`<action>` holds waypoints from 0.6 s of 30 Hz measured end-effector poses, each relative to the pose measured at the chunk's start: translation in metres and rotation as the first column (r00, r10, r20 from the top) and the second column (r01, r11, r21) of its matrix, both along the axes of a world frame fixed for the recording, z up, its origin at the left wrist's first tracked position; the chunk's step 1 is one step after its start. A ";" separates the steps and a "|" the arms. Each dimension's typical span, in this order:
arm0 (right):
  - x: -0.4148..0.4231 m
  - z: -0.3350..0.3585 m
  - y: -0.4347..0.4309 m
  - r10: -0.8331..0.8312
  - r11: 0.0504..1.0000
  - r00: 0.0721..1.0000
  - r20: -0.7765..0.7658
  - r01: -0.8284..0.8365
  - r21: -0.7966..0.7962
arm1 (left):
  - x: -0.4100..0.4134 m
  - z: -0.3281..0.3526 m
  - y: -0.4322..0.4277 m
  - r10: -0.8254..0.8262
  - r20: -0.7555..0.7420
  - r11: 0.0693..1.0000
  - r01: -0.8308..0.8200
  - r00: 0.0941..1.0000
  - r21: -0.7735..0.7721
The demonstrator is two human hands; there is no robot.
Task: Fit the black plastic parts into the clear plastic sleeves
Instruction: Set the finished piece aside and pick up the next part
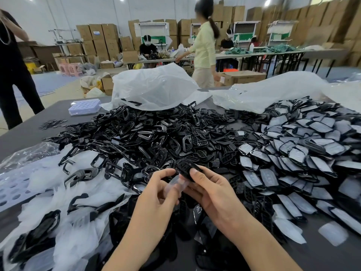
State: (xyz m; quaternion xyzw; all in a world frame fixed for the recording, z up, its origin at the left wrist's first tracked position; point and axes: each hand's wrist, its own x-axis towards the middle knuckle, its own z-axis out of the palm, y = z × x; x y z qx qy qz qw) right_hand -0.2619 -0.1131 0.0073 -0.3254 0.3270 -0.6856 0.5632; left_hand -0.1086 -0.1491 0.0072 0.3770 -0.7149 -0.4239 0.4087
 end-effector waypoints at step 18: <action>-0.004 0.003 0.003 -0.009 1.000 0.994 -0.109 0.011 0.020 | -0.001 -0.002 0.001 0.067 0.078 0.985 -0.054 0.995 -0.161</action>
